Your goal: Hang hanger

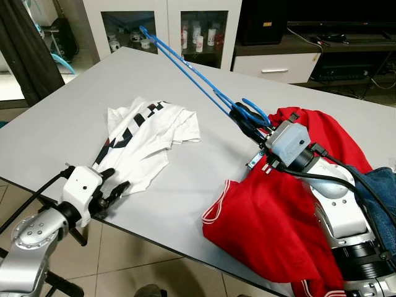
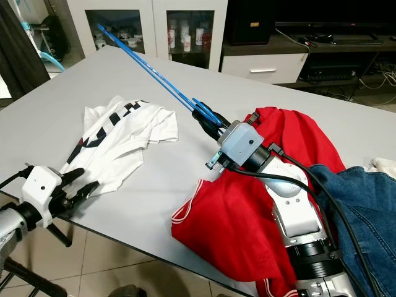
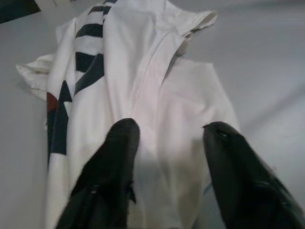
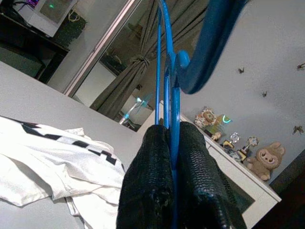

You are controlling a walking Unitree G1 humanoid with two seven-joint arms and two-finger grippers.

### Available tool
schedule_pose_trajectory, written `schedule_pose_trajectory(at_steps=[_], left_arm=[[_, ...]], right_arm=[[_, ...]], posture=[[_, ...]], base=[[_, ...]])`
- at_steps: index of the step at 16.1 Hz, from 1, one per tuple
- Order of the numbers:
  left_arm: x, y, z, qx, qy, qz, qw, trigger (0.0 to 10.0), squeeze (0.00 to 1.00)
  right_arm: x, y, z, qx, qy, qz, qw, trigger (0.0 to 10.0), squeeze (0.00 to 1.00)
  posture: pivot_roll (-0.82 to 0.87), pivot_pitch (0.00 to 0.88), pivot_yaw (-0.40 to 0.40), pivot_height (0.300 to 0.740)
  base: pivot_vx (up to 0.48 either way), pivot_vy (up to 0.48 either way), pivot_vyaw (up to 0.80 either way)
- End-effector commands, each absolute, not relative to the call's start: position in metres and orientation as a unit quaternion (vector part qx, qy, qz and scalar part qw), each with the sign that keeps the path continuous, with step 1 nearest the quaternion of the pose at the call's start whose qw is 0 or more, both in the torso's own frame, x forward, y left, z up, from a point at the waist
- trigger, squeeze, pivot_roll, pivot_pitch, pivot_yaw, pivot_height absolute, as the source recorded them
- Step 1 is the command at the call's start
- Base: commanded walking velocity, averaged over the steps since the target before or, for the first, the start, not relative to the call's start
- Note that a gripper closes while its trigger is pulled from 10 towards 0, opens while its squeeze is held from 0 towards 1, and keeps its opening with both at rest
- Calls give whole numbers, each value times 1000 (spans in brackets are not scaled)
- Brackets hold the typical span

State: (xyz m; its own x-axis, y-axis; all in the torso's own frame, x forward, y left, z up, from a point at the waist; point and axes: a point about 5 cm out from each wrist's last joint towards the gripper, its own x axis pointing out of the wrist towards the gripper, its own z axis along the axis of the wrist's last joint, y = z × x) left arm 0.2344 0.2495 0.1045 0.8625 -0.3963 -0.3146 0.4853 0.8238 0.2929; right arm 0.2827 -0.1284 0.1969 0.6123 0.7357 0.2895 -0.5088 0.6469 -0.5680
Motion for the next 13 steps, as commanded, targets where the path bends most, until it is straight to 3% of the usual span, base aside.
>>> schedule_pose_trajectory(at_steps=[1, 4, 5, 13], left_arm=[[234, 253, 106, 197, 125, -224, 946, 10000, 1000], [238, 258, 104, 205, 130, -192, 951, 10000, 1000], [238, 259, 102, 204, 142, -186, 951, 10000, 0], [229, 257, 80, 165, 228, -201, 938, 10000, 0]], right_arm=[[280, -128, 199, -222, -263, 360, 867, 10000, 0], [280, -128, 199, -221, -264, 360, 867, 10000, 0], [280, -128, 199, -221, -264, 360, 867, 10000, 0], [280, -129, 202, -223, -265, 358, 867, 10000, 0]], posture=[[54, 16, 2, 740], [55, 17, 2, 740], [56, 18, 3, 740], [50, 22, 1, 740]], base=[[0, 0, 0], [0, 0, 0], [0, 0, 0], [0, 0, 0]])
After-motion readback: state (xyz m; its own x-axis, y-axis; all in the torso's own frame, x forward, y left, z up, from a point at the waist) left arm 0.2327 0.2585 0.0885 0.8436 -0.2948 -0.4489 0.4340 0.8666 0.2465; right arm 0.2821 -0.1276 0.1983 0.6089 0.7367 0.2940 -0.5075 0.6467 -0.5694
